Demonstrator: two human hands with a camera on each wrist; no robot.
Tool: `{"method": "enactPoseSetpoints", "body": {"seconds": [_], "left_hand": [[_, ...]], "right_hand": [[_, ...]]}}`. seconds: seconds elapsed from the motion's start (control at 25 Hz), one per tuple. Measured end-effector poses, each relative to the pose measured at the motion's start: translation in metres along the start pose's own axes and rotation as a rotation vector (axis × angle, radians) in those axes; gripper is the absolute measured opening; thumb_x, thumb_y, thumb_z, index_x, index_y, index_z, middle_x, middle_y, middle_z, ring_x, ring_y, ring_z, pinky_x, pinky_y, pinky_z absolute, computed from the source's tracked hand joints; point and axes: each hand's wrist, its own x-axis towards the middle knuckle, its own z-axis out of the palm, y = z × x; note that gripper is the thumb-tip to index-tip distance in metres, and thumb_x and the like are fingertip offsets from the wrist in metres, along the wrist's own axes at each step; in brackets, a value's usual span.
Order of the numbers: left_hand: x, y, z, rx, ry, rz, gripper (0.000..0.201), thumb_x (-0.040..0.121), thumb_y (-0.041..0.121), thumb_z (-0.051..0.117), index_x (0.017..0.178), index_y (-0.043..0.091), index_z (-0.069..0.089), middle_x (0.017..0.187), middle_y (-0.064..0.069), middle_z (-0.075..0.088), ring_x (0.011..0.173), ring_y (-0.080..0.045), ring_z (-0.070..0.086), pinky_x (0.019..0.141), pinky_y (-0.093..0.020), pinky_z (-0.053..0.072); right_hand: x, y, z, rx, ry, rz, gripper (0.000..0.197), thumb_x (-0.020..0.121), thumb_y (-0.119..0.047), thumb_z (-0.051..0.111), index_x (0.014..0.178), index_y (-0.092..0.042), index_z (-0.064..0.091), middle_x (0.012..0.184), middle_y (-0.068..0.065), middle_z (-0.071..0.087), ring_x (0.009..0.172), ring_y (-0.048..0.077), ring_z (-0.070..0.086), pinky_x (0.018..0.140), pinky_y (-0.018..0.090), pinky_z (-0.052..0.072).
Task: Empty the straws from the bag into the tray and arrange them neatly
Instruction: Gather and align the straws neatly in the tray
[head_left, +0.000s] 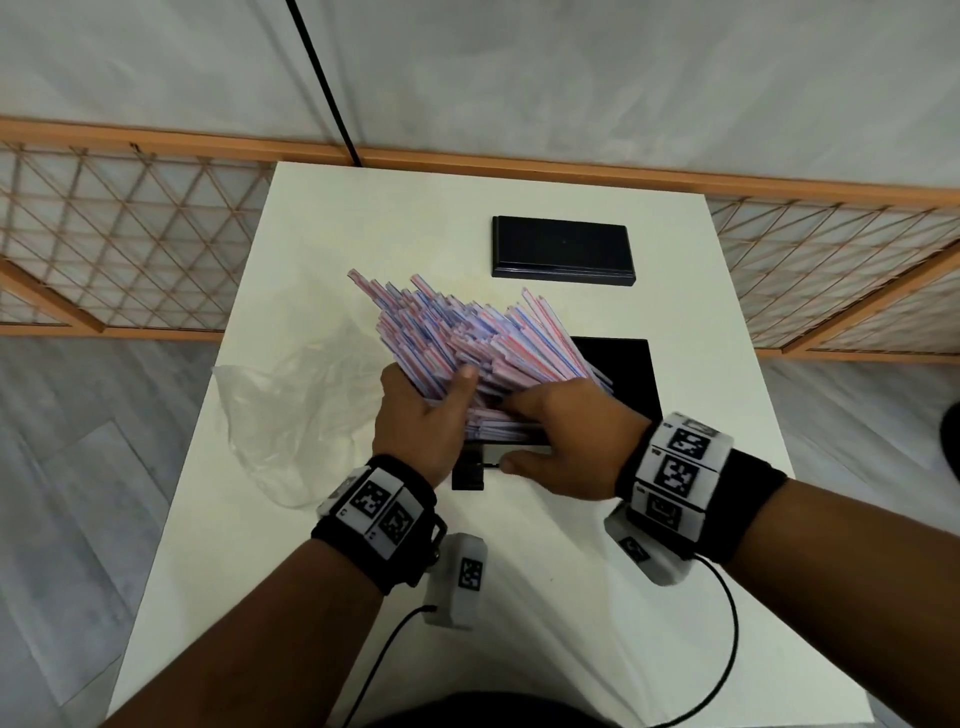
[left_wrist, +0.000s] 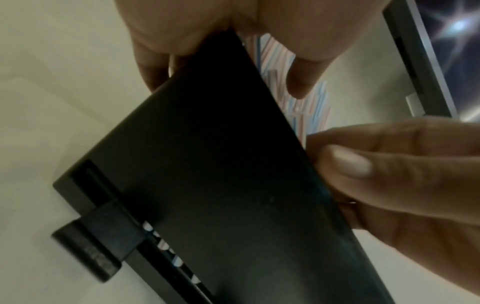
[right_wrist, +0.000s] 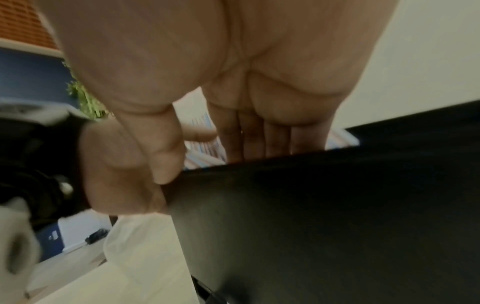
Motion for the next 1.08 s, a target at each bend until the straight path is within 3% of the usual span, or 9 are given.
{"method": "enactPoseSetpoints", "body": {"seconds": [0.08, 0.16, 0.32, 0.48, 0.56, 0.68, 0.84, 0.96, 1.08], "left_hand": [[0.001, -0.002, 0.0, 0.038, -0.013, 0.032, 0.049, 0.085, 0.054, 0.07, 0.122, 0.033, 0.047, 0.118, 0.009, 0.062, 0.112, -0.019, 0.061, 0.103, -0.043, 0.049], [0.002, -0.001, 0.0, 0.041, 0.003, 0.061, 0.042, 0.089, 0.046, 0.069, 0.122, 0.033, 0.046, 0.115, 0.011, 0.06, 0.109, -0.016, 0.06, 0.1, -0.036, 0.048], [0.0, -0.001, 0.002, 0.039, -0.015, 0.076, 0.041, 0.092, 0.042, 0.067, 0.125, 0.031, 0.046, 0.113, 0.012, 0.058, 0.103, -0.012, 0.057, 0.093, -0.028, 0.044], [0.001, -0.008, -0.003, 0.068, -0.037, 0.124, 0.039, 0.092, 0.041, 0.066, 0.125, 0.029, 0.047, 0.11, 0.013, 0.06, 0.105, -0.015, 0.06, 0.095, -0.032, 0.048], [0.0, -0.01, -0.004, 0.05, -0.051, 0.112, 0.039, 0.088, 0.051, 0.067, 0.118, 0.035, 0.047, 0.107, 0.02, 0.061, 0.104, -0.015, 0.063, 0.099, -0.041, 0.052], [-0.003, -0.001, -0.002, -0.091, -0.018, 0.053, 0.048, 0.074, 0.074, 0.062, 0.113, 0.048, 0.051, 0.113, 0.023, 0.064, 0.108, -0.009, 0.064, 0.102, -0.043, 0.052], [-0.003, 0.021, -0.002, -0.297, 0.059, 0.024, 0.08, 0.07, 0.074, 0.069, 0.134, 0.027, 0.056, 0.129, 0.008, 0.067, 0.118, -0.011, 0.064, 0.104, -0.042, 0.051], [0.003, 0.032, -0.007, -0.345, 0.171, 0.053, 0.055, 0.069, 0.042, 0.085, 0.112, 0.016, 0.064, 0.105, 0.0, 0.074, 0.095, -0.017, 0.073, 0.089, -0.049, 0.059], [0.008, 0.035, -0.008, -0.415, 0.195, -0.002, 0.06, 0.061, 0.041, 0.087, 0.109, 0.011, 0.066, 0.101, -0.005, 0.075, 0.092, -0.022, 0.074, 0.086, -0.052, 0.06]], "right_hand": [[-0.015, 0.007, -0.006, 0.018, 0.055, 0.068, 0.035, 0.077, -0.052, 0.071, 0.092, -0.021, 0.064, 0.084, -0.001, 0.067, 0.077, 0.023, 0.062, 0.072, 0.036, 0.053], [-0.024, 0.017, -0.011, 0.027, 0.065, 0.193, 0.04, 0.073, -0.059, 0.073, 0.081, -0.025, 0.055, 0.078, -0.006, 0.059, 0.073, 0.018, 0.057, 0.068, 0.032, 0.051], [-0.025, 0.033, 0.005, -0.048, 0.024, 0.298, 0.054, 0.069, -0.074, 0.065, 0.093, -0.029, 0.049, 0.093, -0.005, 0.053, 0.089, 0.02, 0.057, 0.073, 0.027, 0.044], [-0.021, 0.032, 0.028, -0.129, 0.099, 0.328, 0.078, 0.064, -0.087, 0.046, 0.108, -0.023, 0.055, 0.108, 0.002, 0.058, 0.105, 0.027, 0.056, 0.088, 0.035, 0.051], [-0.019, 0.033, 0.031, -0.125, 0.113, 0.314, 0.081, 0.063, -0.089, 0.04, 0.108, -0.024, 0.058, 0.106, 0.002, 0.057, 0.105, 0.028, 0.055, 0.09, 0.039, 0.052], [-0.013, 0.034, 0.026, -0.042, 0.059, 0.24, 0.065, 0.068, -0.084, 0.046, 0.097, -0.026, 0.058, 0.092, -0.002, 0.058, 0.091, 0.023, 0.06, 0.079, 0.034, 0.052], [0.003, 0.024, 0.014, 0.037, -0.04, 0.15, 0.051, 0.074, -0.075, 0.057, 0.101, -0.031, 0.059, 0.087, -0.007, 0.064, 0.085, 0.019, 0.063, 0.076, 0.032, 0.054], [0.017, 0.013, 0.01, 0.036, -0.131, 0.141, 0.045, 0.074, -0.073, 0.061, 0.09, -0.031, 0.059, 0.08, -0.008, 0.064, 0.079, 0.018, 0.063, 0.073, 0.03, 0.053], [0.029, 0.007, 0.008, 0.028, -0.174, 0.156, 0.043, 0.071, -0.07, 0.067, 0.078, -0.029, 0.057, 0.074, -0.007, 0.062, 0.072, 0.016, 0.06, 0.069, 0.03, 0.051]]}}
